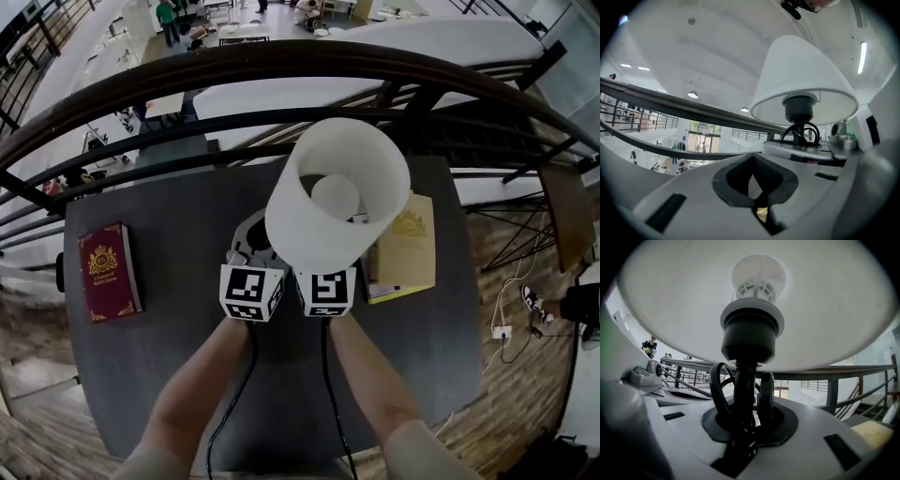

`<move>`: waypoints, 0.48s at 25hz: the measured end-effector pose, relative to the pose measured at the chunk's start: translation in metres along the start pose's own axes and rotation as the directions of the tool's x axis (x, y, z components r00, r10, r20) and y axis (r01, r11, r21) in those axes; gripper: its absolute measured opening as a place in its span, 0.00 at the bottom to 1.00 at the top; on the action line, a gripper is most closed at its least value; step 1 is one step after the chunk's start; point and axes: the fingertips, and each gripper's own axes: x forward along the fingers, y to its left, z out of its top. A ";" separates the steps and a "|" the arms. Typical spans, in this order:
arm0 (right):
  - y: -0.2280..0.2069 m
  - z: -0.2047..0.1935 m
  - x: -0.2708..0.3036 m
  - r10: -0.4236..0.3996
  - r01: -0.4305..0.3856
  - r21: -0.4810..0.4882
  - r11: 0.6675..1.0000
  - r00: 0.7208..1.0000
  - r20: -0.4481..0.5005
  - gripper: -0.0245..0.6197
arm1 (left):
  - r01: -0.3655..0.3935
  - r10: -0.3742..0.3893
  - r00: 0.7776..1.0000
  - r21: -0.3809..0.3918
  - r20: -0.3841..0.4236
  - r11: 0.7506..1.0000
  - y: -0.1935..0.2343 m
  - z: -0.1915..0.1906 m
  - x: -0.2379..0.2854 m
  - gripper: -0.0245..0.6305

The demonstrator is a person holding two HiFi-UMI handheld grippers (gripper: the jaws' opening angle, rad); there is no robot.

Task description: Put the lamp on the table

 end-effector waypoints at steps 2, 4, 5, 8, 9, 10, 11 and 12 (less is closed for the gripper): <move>0.001 0.003 -0.001 0.006 -0.006 0.002 1.000 1.000 0.025 0.14 | 0.002 -0.002 1.000 0.001 0.004 1.000 -0.002 0.000 -0.001 0.04; 0.000 0.011 -0.003 0.002 -0.002 0.002 1.000 0.998 0.064 0.14 | -0.004 0.004 1.000 0.000 0.006 1.000 -0.002 0.000 -0.002 0.04; 0.000 0.013 -0.005 -0.001 0.001 0.001 1.000 0.997 0.075 0.14 | -0.008 0.008 1.000 0.000 0.006 1.000 -0.002 0.000 -0.002 0.04; 0.002 0.008 -0.013 -0.021 0.022 -0.021 1.000 0.999 0.036 0.22 | -0.018 0.018 1.000 0.000 -0.003 1.000 -0.003 -0.002 -0.007 0.04; 0.002 0.007 -0.016 -0.028 0.029 -0.021 0.999 0.999 0.022 0.25 | -0.021 0.021 1.000 0.001 -0.006 1.000 -0.003 -0.002 -0.009 0.04; 0.002 0.007 -0.020 -0.036 0.036 -0.012 0.999 0.999 0.014 0.28 | -0.026 0.026 1.000 0.002 -0.008 1.000 -0.003 -0.002 -0.011 0.04; 0.001 0.007 -0.024 -0.043 0.043 0.002 0.999 0.999 0.008 0.29 | -0.032 0.032 0.999 0.004 -0.012 0.999 -0.003 -0.002 -0.013 0.04; 0.001 0.006 -0.028 -0.048 0.048 0.013 0.999 0.999 -0.001 0.29 | -0.037 0.037 0.999 0.005 -0.018 0.999 -0.002 -0.004 -0.015 0.04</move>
